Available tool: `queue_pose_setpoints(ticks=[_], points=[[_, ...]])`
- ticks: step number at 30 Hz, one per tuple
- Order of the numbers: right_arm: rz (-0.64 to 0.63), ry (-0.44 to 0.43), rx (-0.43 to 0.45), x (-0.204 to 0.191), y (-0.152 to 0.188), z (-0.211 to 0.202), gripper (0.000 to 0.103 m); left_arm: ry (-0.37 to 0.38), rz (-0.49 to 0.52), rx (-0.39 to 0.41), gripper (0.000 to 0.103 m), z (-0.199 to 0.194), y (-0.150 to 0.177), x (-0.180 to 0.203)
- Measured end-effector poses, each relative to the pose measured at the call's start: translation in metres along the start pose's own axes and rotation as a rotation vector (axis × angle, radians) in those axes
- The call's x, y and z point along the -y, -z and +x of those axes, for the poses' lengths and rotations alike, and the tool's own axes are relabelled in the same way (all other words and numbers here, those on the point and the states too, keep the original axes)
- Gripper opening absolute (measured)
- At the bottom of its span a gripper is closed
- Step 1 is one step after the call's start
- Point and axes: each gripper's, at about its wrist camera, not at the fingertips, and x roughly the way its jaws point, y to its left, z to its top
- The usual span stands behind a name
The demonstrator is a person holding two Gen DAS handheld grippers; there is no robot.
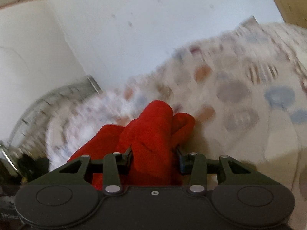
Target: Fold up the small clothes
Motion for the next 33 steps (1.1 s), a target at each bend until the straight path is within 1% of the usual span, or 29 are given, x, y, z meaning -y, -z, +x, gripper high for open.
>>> queue_pose_setpoints(ticks=[1,3,7,10,13,15,17,18,21,23,25,28,30,33], points=[[0.005,0.009,-0.004,0.007,0.005,0.001,0.044,0.014,-0.011,0.015,0.061,0.001,0.005,-0.005],[0.030,-0.012,-0.004,0.017,0.009,-0.001,0.044,0.027,-0.033,0.029,0.062,0.001,0.008,-0.007],[-0.002,-0.004,-0.007,0.017,0.009,0.001,0.045,-0.002,-0.002,0.040,0.065,0.003,0.008,-0.001],[-0.005,0.002,-0.004,0.016,0.013,-0.003,0.046,-0.008,-0.016,0.044,0.065,0.004,0.009,-0.004],[-0.009,0.016,0.002,0.014,0.014,-0.003,0.048,-0.043,0.005,0.060,0.068,0.003,0.012,0.002],[-0.011,0.031,0.003,0.013,0.014,-0.003,0.052,-0.071,0.026,0.071,0.072,0.001,0.013,0.007],[-0.013,0.054,-0.001,0.012,0.013,-0.004,0.062,-0.091,0.048,0.076,0.078,-0.002,0.011,0.009],[-0.011,0.058,-0.006,0.012,0.012,-0.005,0.064,-0.102,0.052,0.077,0.083,-0.004,0.010,0.009],[-0.004,0.062,-0.016,0.011,0.011,-0.009,0.072,-0.119,0.045,0.071,0.087,-0.009,0.004,0.010],[-0.014,0.075,-0.018,0.008,0.010,-0.012,0.082,-0.136,0.039,0.068,0.092,-0.010,0.001,0.010],[-0.030,0.085,-0.011,0.005,0.010,-0.017,0.084,-0.160,0.039,0.070,0.096,-0.012,0.000,0.012],[-0.046,0.094,0.003,0.001,0.008,-0.025,0.093,-0.179,0.041,0.080,0.100,-0.016,-0.001,0.016],[-0.063,0.094,0.015,-0.003,0.007,-0.030,0.094,-0.196,0.044,0.090,0.101,-0.021,-0.002,0.020],[-0.104,0.096,0.039,-0.011,0.005,-0.041,0.099,-0.217,0.054,0.110,0.102,-0.028,-0.003,0.025]])
